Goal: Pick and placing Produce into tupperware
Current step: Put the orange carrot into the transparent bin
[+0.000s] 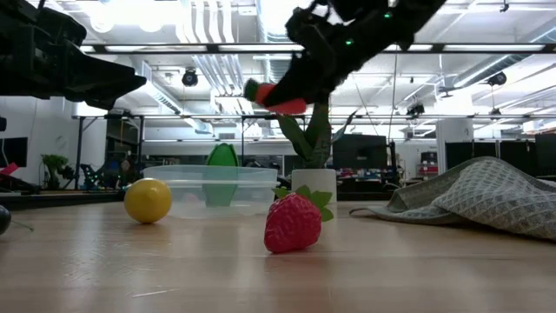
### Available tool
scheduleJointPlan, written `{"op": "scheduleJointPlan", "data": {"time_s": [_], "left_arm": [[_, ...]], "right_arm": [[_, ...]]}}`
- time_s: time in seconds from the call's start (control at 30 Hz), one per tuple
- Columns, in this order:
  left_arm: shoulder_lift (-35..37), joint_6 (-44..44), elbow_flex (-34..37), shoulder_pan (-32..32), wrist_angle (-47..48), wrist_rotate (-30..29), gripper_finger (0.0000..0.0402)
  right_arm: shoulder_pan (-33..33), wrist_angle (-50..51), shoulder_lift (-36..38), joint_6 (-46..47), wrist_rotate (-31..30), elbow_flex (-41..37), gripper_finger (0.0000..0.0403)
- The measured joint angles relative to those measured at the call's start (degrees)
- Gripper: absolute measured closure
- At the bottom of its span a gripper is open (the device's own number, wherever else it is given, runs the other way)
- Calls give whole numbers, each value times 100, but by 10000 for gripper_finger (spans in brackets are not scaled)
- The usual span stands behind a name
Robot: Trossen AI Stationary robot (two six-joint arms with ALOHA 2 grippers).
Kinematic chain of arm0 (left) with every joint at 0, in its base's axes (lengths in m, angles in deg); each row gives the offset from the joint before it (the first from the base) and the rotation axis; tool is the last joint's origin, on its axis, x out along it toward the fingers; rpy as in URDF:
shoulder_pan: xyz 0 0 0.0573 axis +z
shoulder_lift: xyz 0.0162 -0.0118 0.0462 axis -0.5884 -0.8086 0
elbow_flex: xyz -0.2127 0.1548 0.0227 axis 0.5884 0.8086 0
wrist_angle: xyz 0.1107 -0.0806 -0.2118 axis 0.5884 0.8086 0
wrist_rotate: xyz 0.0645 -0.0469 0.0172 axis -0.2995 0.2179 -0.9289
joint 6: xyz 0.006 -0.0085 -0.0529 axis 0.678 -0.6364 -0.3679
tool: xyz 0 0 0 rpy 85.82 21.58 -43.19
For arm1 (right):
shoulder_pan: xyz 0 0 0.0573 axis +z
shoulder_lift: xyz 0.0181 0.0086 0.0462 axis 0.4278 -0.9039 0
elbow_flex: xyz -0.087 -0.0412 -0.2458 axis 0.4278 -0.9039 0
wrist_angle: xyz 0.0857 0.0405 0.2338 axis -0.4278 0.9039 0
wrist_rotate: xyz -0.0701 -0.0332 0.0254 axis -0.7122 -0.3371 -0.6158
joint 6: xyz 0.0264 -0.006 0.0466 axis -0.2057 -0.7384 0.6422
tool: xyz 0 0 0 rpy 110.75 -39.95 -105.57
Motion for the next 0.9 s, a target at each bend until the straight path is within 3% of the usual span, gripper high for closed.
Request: {"op": "scheduleJointPlan", "data": {"time_s": [0.3, 0.9], "left_arm": [[-1, 0, 0, 0, 3, 0, 219], [-4, -2, 0, -1, 3, 0, 219]], "right_arm": [[146, 575, -1018, -626, 419, 899, 274], [169, 586, -1117, -1946, 1090, 987, 276]]}}
